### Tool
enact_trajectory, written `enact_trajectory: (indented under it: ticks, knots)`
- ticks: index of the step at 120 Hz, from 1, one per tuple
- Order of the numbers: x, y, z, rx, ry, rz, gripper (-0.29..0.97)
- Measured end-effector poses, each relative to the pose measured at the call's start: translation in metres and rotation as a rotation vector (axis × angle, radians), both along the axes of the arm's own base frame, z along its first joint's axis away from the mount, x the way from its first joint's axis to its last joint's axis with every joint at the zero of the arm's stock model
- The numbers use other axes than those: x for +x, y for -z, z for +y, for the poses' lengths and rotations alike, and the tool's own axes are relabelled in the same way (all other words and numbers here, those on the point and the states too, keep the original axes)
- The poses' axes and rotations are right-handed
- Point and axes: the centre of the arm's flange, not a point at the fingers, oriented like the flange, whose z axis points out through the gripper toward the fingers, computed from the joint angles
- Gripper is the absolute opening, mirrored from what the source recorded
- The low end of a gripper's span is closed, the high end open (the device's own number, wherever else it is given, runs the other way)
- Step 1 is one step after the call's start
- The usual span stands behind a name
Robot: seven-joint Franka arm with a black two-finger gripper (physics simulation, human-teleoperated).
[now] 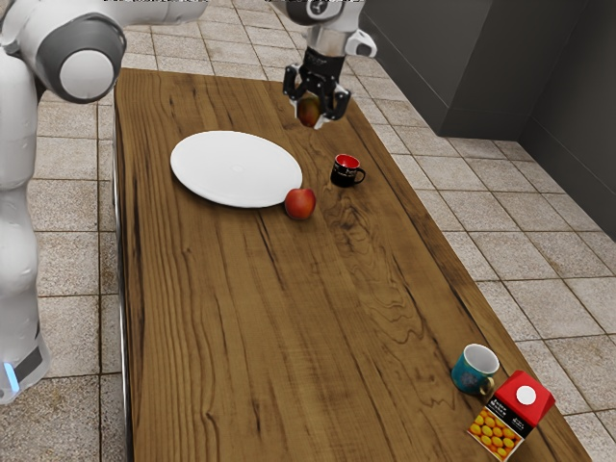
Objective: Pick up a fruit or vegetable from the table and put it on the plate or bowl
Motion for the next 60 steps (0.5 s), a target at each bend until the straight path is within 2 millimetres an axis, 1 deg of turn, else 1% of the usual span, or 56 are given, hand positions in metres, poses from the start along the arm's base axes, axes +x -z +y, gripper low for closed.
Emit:
enact_trajectory:
  ticks: [15, 27, 42, 51, 60]
  knots:
    - [0.001, 0.01, 0.012, -0.008, -0.009, 0.013, 0.27]
    - [0.0, 0.02, 0.028, -0.015, -0.029, 0.027, 0.27]
    - [-0.006, 0.023, 0.044, -0.02, -0.049, 0.028, 0.27]
    - [-0.008, 0.024, 0.047, -0.022, -0.051, 0.028, 0.27]
    - [-0.013, 0.024, 0.045, -0.024, -0.047, 0.029, 0.27]
